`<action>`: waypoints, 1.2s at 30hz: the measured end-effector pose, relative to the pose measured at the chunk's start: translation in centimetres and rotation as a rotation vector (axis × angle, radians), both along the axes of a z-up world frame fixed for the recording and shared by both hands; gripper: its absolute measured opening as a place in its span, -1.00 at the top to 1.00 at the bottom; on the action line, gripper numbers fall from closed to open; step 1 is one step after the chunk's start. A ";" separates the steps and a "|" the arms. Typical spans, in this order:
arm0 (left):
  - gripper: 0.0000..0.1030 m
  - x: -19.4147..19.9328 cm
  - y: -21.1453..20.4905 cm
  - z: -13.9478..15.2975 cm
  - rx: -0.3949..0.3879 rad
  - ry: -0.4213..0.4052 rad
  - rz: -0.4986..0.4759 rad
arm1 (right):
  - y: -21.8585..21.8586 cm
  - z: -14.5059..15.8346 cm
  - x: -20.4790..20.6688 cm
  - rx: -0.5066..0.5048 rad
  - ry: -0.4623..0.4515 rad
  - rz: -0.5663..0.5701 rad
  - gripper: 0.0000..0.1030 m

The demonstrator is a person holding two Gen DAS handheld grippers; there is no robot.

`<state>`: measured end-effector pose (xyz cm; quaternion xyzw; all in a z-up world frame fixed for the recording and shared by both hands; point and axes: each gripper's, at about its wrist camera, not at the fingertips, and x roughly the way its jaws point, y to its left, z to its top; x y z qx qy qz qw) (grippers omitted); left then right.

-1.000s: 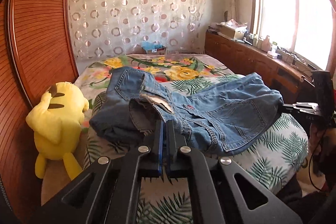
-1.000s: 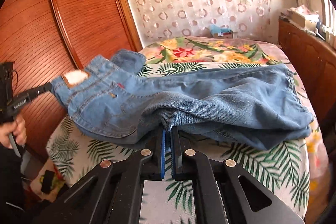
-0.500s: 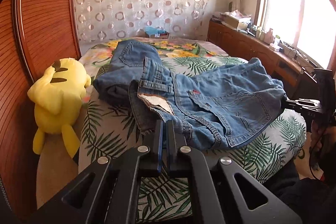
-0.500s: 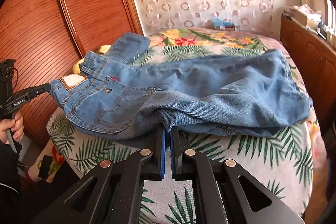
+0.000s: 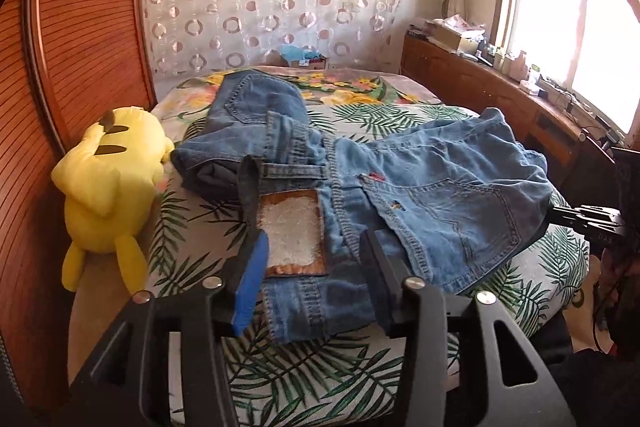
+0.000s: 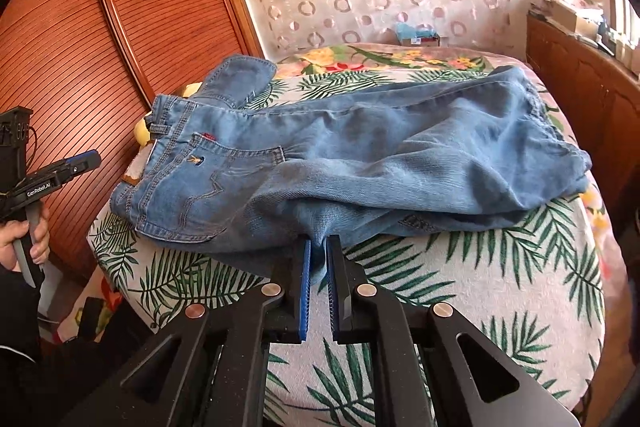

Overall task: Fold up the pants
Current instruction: 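Open both grippers to release the jeans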

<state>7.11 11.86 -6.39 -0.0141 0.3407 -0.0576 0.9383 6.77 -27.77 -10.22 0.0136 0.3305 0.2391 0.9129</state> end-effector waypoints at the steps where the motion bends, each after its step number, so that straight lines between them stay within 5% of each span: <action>1: -0.27 0.2 -0.4 0.0 0.000 -0.002 -0.008 | -0.2 0.0 -0.3 0.000 -0.005 -0.004 0.85; 2: -0.57 0.5 -0.7 -0.1 -0.002 -0.005 -0.016 | -0.4 0.1 -0.4 0.001 -0.011 -0.009 0.85; 3: -0.62 0.8 -1.1 -0.1 -0.008 -0.012 -0.026 | -0.6 0.2 -0.6 -0.003 -0.017 -0.016 0.85; 13: -0.62 3.6 -5.0 -0.7 -0.008 -0.009 -0.088 | -3.8 0.0 -0.3 -0.035 -0.037 -0.112 0.75; 18: -0.62 4.5 -7.2 -1.5 0.009 0.001 -0.131 | -4.9 0.1 0.2 -0.022 -0.027 -0.158 0.26; 36: -0.62 5.8 -11.0 -4.2 0.029 0.070 -0.198 | -10.0 0.7 2.3 -0.072 -0.033 -0.300 0.04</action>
